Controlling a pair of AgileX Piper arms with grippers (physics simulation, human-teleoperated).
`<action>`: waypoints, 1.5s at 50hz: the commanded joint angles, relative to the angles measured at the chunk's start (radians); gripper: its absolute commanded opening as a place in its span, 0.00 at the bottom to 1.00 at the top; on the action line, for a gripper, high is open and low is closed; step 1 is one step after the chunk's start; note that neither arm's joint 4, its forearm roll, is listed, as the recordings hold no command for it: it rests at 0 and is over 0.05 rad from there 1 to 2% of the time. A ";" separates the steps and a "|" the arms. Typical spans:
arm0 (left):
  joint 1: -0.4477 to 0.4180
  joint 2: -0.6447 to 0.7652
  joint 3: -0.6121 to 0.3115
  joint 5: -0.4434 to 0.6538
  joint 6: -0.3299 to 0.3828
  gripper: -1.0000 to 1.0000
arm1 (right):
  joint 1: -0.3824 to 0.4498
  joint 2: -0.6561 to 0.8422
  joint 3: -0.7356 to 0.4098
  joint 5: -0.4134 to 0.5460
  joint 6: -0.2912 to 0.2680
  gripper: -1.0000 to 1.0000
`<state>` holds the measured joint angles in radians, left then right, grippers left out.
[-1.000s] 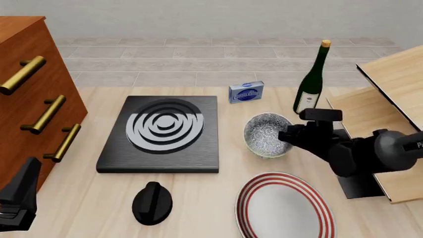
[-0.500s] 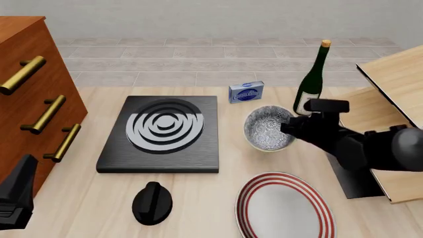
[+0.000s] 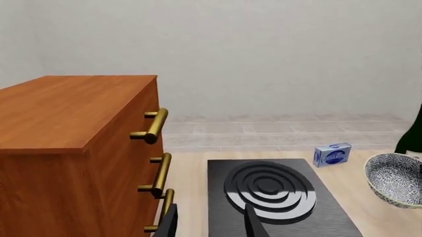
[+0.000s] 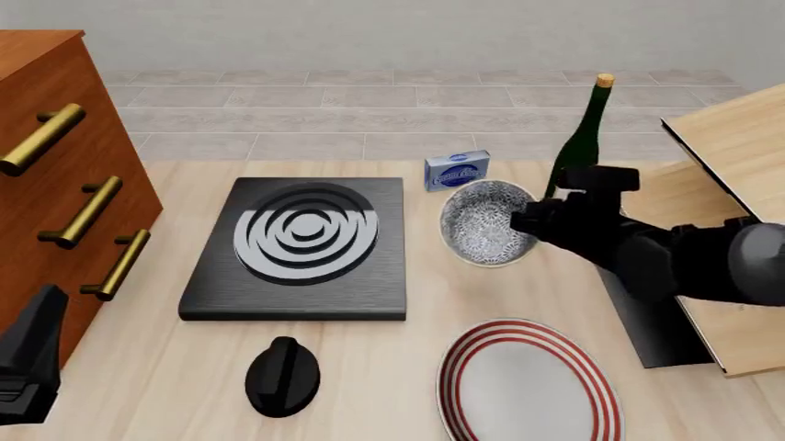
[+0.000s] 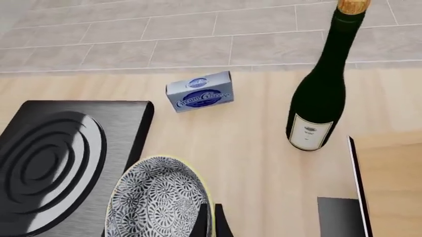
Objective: Put the bowl on the stove.
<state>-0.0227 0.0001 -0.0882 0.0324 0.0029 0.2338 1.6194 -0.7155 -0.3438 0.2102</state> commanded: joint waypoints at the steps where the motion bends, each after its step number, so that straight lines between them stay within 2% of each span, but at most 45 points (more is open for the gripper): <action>1: 0.000 0.000 0.001 -0.001 -0.005 1.00 | 0.018 0.001 -0.040 0.026 0.003 0.00; 21: 0.006 0.000 -0.002 0.001 -0.009 1.00 | 0.053 0.006 -0.091 0.057 0.006 0.00; 47: 0.009 0.000 -0.029 0.019 -0.009 1.00 | 0.078 0.086 -0.186 0.080 0.017 0.00; 75: 0.005 0.000 -0.030 0.023 -0.018 1.00 | 0.146 0.130 -0.302 0.141 0.039 0.00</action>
<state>-0.0175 0.0001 -0.1208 0.0554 -0.0096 0.3571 1.7315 -0.9688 -0.2243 0.2370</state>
